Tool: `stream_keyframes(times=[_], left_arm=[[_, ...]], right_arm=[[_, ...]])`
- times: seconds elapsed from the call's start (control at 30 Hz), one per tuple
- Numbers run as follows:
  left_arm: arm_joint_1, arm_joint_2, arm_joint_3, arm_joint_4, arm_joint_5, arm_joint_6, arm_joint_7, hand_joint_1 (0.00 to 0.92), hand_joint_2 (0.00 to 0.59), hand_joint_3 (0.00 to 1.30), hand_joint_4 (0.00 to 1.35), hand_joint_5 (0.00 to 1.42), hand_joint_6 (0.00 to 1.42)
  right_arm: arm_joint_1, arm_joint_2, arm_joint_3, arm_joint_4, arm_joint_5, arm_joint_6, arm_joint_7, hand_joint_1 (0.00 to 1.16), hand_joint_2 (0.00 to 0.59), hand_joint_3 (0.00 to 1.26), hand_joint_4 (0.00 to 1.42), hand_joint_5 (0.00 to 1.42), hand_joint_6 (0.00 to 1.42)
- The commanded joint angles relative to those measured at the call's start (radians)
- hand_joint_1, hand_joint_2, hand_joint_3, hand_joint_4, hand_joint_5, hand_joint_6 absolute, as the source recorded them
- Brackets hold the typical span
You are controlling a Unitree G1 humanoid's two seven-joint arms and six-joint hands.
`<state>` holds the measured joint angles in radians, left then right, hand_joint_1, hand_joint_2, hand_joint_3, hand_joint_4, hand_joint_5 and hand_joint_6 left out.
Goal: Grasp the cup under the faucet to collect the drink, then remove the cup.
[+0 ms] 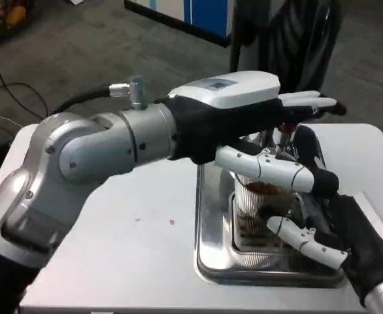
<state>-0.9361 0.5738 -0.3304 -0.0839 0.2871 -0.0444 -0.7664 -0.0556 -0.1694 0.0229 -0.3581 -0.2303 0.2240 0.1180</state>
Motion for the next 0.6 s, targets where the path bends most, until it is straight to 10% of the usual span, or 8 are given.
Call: stream_keyframes(times=[0.03,0.6], left_arm=[[0.052,0.034,-0.037,0.019,0.03,0.01,-0.069,0.0,0.108,0.09,0.0,0.08,0.18],[0.073,0.07,-0.015,0.014,0.033,-0.011,-0.06,0.047,0.094,0.02,0.0,0.07,0.16]], right_arm=[[-0.021,0.005,0.011,0.012,0.002,0.014,-0.007,0.61,0.226,0.0,0.0,0.07,0.0],[-0.056,0.02,0.031,0.045,0.007,0.038,-0.013,0.6,0.224,0.0,0.0,0.07,0.0]])
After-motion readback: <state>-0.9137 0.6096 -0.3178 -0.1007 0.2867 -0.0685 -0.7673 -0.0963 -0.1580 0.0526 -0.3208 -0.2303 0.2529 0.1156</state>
